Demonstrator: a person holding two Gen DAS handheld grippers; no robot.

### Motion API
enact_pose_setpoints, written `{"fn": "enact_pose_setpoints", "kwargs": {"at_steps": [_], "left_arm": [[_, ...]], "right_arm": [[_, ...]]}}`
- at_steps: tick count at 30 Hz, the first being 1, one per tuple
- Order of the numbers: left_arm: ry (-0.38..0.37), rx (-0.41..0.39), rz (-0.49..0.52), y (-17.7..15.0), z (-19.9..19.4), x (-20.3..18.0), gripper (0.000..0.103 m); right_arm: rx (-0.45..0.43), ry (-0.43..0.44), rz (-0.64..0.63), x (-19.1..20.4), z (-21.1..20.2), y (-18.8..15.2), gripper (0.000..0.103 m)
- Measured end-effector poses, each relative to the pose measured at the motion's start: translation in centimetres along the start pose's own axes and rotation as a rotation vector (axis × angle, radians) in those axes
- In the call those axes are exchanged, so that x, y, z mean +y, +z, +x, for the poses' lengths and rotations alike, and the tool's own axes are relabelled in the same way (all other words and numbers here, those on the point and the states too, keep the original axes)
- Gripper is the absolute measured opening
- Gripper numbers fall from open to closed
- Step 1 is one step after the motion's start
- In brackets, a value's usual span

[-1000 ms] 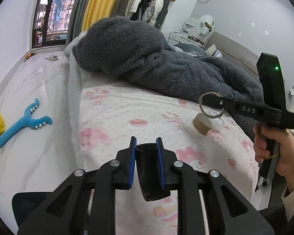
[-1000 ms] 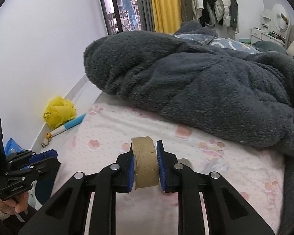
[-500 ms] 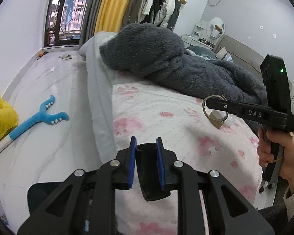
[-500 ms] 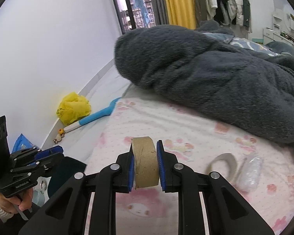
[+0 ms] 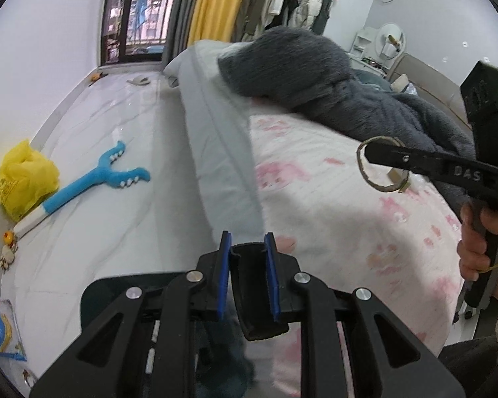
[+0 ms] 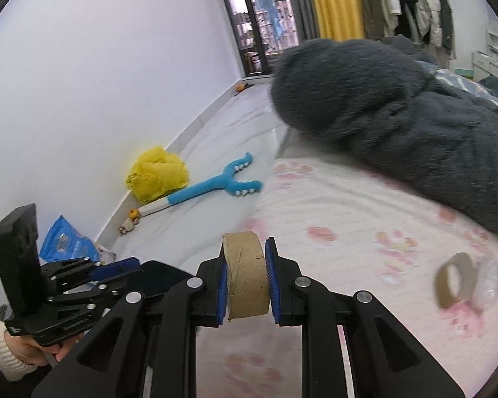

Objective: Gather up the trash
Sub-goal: 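Carry the black clip and tape roll with both tools over the green bin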

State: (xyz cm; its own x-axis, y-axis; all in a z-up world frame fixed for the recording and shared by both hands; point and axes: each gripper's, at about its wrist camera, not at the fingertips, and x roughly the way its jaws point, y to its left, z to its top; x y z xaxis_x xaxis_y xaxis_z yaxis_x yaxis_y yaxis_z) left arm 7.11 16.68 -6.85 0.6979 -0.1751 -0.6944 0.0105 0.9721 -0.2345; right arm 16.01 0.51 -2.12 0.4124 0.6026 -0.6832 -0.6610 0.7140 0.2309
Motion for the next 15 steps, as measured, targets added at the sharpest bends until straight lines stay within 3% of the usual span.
{"fn": "enact_pose_setpoints", "kwargs": {"at_steps": [15], "left_arm": [[0.107,0.144,-0.055,-4.5,0.0,6.4,0.021]], "right_arm": [[0.085,0.102,-0.092,9.3,4.7,-1.2,0.020]]}}
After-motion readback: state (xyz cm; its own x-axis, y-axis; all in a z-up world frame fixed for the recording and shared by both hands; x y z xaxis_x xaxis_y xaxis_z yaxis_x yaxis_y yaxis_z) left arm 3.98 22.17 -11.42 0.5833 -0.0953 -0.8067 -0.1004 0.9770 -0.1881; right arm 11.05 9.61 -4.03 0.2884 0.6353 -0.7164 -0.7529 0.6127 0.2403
